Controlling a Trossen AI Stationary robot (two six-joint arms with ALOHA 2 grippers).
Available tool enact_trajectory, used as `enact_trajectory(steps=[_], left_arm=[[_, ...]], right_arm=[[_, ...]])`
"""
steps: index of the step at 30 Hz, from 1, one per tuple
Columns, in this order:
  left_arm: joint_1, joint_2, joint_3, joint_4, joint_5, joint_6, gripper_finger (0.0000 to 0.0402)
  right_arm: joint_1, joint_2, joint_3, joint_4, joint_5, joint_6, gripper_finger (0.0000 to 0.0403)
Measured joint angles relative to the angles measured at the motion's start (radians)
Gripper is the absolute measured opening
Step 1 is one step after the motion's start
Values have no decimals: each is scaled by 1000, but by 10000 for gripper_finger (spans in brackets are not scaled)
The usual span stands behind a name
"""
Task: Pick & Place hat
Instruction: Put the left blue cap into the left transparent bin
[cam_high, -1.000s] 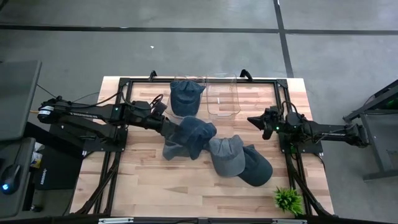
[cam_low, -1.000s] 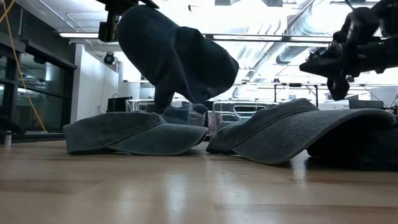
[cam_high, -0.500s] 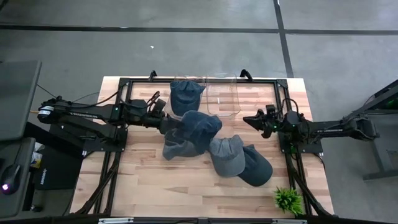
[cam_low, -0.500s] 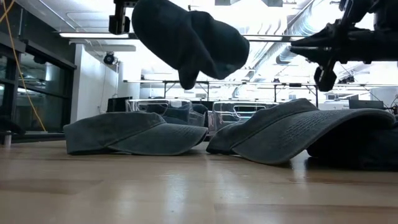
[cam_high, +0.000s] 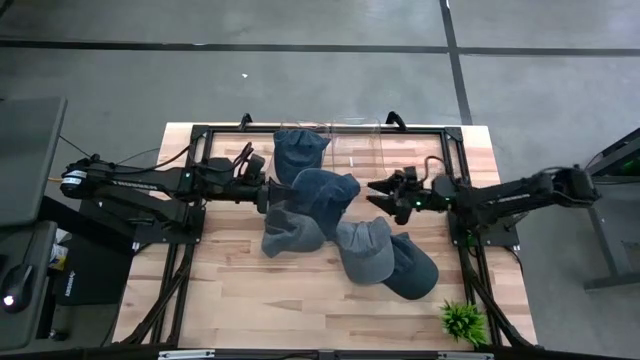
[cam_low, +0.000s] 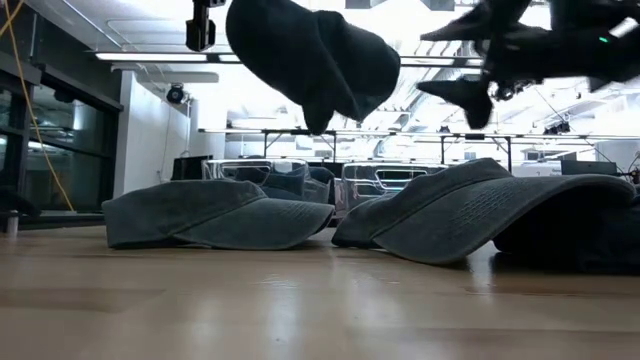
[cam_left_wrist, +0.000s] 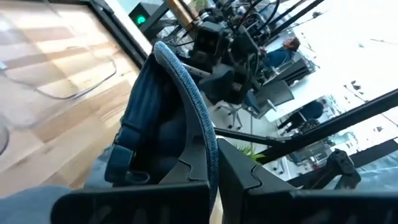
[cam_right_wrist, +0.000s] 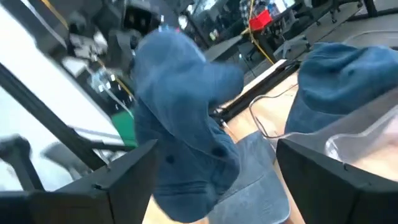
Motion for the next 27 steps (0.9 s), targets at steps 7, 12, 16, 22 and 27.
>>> enact_trajectory(steps=[7,12,16,22,27], left_arm=[[0,0,0,11,-33,23,0],[0,0,0,11,-29,23,0],[0,0,0,12,-20,23,0],[0,0,0,11,-21,26,0],[0,0,0,11,-20,36,0]], right_arm=[[0,169,142,-52,-42,-72,323],[-14,261,202,-57,-77,-81,323],[-17,343,276,-60,-132,-100,323],[-18,437,394,-105,-175,-124,320],[-19,432,434,-177,-186,-142,280]])
